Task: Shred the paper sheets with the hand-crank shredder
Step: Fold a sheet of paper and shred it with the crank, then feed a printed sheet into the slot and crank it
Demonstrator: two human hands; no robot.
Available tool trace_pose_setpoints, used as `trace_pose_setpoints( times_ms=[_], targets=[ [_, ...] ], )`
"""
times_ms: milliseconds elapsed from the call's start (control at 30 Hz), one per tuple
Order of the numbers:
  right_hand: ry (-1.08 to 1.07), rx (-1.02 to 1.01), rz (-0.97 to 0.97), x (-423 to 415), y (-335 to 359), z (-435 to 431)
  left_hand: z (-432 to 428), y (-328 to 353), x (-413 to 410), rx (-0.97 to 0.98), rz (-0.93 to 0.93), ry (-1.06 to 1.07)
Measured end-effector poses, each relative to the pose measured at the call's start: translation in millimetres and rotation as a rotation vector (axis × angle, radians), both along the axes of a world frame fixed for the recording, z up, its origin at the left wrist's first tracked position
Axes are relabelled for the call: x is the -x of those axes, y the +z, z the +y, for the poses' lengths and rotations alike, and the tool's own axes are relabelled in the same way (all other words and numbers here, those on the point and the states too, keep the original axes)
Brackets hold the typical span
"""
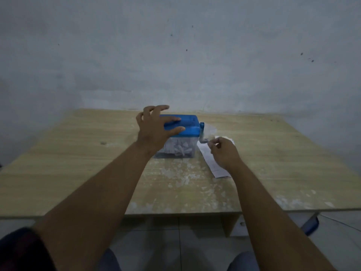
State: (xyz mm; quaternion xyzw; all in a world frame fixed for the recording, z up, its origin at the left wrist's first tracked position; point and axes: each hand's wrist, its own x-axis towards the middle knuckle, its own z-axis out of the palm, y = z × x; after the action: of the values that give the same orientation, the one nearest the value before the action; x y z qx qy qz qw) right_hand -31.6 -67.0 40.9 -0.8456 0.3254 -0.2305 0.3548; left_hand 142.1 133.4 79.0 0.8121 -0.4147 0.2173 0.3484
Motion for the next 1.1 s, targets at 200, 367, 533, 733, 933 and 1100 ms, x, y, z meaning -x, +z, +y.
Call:
trace_pose_setpoints(
  times_ms=[200,367,533,733,933,1100],
  targets=[
    [-0.045,0.325,0.013,41.5,-53.6,4.4,-6.5,-51.8,71.8,0.242,-0.216,-0.130],
    [-0.106,0.422,0.142,40.7,-50.8,6.9,-21.7,-76.8,99.2,-0.020,0.143,-0.313],
    [-0.118,0.368,0.151,38.0,-57.8,1.0,-20.7,-88.6,84.4,-0.107,0.368,-0.265],
    [-0.117,0.028,-0.164,45.6,-54.6,-2.4,-23.0,-88.8,83.7,-0.156,0.388,-0.249],
    [-0.120,0.009,-0.252,51.0,-52.2,-0.1,-19.9,-86.2,86.7,-0.121,0.419,-0.270],
    [-0.171,0.020,-0.269,53.3,-45.1,4.4,-20.0,-85.4,88.3,-0.113,0.420,-0.265]
  ],
)
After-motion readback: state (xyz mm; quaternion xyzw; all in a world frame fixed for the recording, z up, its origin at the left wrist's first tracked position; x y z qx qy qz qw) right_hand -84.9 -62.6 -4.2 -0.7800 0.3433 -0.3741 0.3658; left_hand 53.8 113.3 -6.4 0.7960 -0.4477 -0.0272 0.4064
